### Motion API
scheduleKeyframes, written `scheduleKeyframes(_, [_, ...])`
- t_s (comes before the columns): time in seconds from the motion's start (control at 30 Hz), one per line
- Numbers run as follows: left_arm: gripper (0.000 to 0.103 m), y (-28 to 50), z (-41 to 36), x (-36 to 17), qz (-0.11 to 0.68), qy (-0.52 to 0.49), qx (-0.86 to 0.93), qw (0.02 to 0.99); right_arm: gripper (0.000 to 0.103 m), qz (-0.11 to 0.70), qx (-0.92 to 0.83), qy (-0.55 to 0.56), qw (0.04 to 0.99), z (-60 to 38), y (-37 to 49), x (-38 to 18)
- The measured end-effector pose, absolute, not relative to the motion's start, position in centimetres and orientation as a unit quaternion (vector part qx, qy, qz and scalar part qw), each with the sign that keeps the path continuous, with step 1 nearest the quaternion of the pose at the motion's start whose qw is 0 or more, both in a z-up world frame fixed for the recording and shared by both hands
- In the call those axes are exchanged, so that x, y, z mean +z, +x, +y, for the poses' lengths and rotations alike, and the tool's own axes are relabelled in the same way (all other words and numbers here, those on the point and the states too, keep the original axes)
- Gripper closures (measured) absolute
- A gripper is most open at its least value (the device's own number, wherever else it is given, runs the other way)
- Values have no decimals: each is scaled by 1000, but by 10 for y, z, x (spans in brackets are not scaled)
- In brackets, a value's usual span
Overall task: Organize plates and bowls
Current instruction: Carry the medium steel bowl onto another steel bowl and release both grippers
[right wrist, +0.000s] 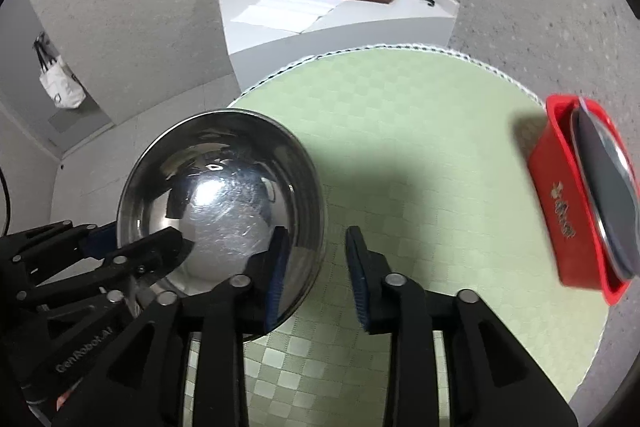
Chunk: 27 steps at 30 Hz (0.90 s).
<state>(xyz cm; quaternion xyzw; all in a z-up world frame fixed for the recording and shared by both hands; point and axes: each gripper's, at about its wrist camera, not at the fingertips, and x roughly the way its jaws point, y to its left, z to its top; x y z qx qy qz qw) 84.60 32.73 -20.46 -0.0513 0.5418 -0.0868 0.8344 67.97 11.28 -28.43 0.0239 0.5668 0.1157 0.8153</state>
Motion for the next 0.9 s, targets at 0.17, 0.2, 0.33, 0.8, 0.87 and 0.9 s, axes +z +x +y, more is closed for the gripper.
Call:
scheduleKeyframes(0.17, [80,844,328,-205,540,-53,-85,836,70,598,131,91,786,103,685,-307])
scheduleKeyframes(0.2, [80,843,329,-205,540,-53,-85,836,70,600,131,96,783,102,686,-309])
scheduleKeyframes(0.33, [80,842,328,-204,539,-52,-87,836,69,603,132,110,779,101,687,-315])
scheduleKeyframes(0.8, [30,815,324,-185,506,-69,-77,856,65,593,138,108,786,99,677,-318])
scheduleKeyframes(0.87, [29,807,323,-178,493,-73,-69,864,57,580,154,129,790,92,675,-313])
scheduleKeyframes(0.9, [29,803,320,-177,492,-72,-64,865,55,575,157,134,792,89,673,-309])
